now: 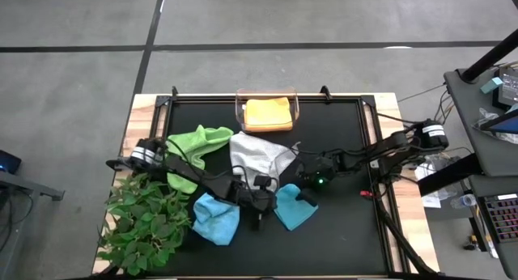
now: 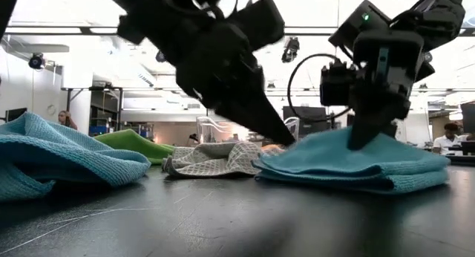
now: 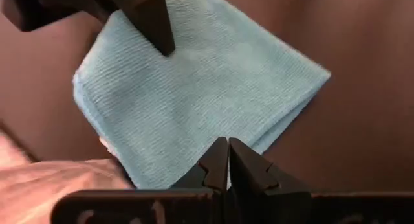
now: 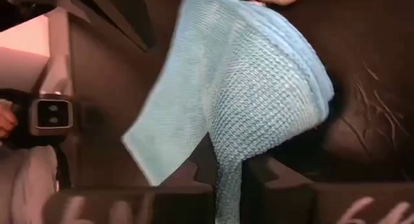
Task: Fold microfiber towels
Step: Put the right blue microfiber cloth into the transparent bin
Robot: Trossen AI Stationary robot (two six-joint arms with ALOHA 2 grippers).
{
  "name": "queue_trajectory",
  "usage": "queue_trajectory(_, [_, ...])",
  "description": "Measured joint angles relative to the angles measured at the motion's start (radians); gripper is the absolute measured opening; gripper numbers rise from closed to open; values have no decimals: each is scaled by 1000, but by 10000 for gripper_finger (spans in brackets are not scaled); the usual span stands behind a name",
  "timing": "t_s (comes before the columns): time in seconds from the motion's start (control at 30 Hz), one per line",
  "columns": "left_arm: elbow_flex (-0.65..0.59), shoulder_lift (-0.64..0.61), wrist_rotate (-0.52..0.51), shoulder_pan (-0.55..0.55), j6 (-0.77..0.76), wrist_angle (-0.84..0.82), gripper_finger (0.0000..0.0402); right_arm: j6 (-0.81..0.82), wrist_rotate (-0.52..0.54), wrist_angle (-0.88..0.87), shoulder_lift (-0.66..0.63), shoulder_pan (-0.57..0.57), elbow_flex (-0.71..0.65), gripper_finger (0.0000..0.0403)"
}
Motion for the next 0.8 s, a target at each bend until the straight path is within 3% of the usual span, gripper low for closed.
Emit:
queue_trajectory(0.2, [-26, -110, -37, 0, 96, -65, 0, 30, 5, -30, -130, -19, 12, 15])
queue_trajectory(0.43, [-29, -225, -212, 3, 265, -188, 0, -32, 45, -254, -254, -110, 168, 14])
queue_trajectory(0.63, [-34, -338, -256, 28, 368, -235, 0, -178, 49, -443, -241, -256, 407, 13])
queue_trajectory(0.8, [-57, -441, -257, 62, 469, -247, 0, -319, 51, -472, -124, -385, 608, 13])
